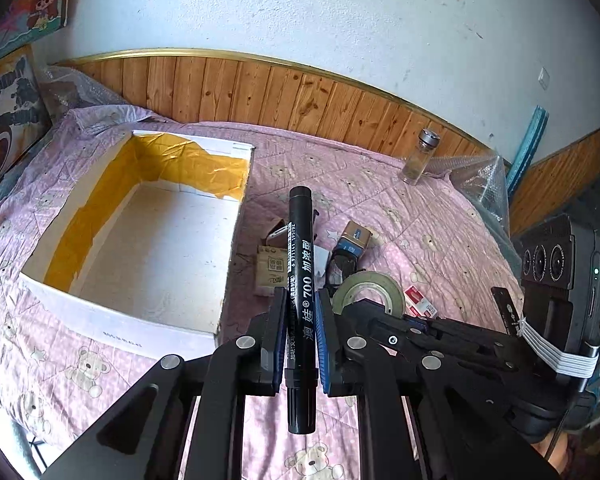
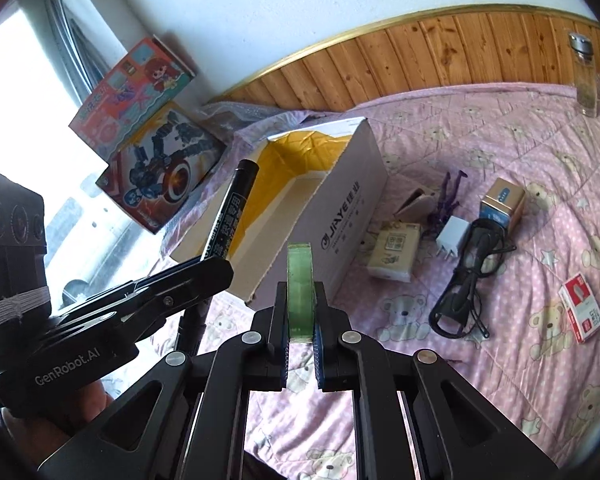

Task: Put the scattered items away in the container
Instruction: 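Lift the marker and tape roll and carry both toward the white box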

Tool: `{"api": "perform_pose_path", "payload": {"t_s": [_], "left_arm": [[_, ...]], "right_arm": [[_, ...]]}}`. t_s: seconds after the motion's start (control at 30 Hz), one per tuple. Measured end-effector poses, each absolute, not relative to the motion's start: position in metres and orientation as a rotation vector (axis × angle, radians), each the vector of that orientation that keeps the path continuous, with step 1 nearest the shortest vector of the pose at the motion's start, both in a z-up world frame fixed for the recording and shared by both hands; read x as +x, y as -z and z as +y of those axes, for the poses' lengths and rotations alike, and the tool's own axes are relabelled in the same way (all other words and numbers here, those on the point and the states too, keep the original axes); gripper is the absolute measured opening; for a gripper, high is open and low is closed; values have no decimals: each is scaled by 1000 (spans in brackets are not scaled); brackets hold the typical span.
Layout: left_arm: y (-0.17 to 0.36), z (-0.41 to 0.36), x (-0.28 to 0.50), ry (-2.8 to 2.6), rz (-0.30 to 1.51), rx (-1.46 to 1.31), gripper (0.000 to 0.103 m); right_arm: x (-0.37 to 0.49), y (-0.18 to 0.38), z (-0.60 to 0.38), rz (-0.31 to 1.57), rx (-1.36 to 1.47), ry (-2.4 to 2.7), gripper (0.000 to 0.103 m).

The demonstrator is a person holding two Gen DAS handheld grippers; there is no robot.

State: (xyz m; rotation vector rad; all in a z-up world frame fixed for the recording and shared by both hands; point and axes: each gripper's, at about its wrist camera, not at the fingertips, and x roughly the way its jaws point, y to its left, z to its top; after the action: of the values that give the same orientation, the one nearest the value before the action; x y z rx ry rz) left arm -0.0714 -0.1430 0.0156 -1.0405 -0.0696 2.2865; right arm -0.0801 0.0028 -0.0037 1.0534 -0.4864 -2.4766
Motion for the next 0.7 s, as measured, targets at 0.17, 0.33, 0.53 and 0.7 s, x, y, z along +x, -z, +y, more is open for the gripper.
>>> {"api": "perform_pose_path", "payload": {"t_s": [0.17,0.33,0.53,0.7], "left_arm": [[-19,-159,-101,-2294,-144,-1053,14],[-21,-172,-130,-2297,-189,-1076,14],[-19,-181,-165,-2292,-217,-1119,14],[-15,-180,-192,-2277,-209,-1172,14]], "right_arm": [[-108,-11,-20,-417,1055,2458,10],[-138,-21,-37,-355,1065,2444,10],[-174,-26,-51,-318,1090,2427,10],[-203,-25,-59,-292,1124,2416,10]]}}
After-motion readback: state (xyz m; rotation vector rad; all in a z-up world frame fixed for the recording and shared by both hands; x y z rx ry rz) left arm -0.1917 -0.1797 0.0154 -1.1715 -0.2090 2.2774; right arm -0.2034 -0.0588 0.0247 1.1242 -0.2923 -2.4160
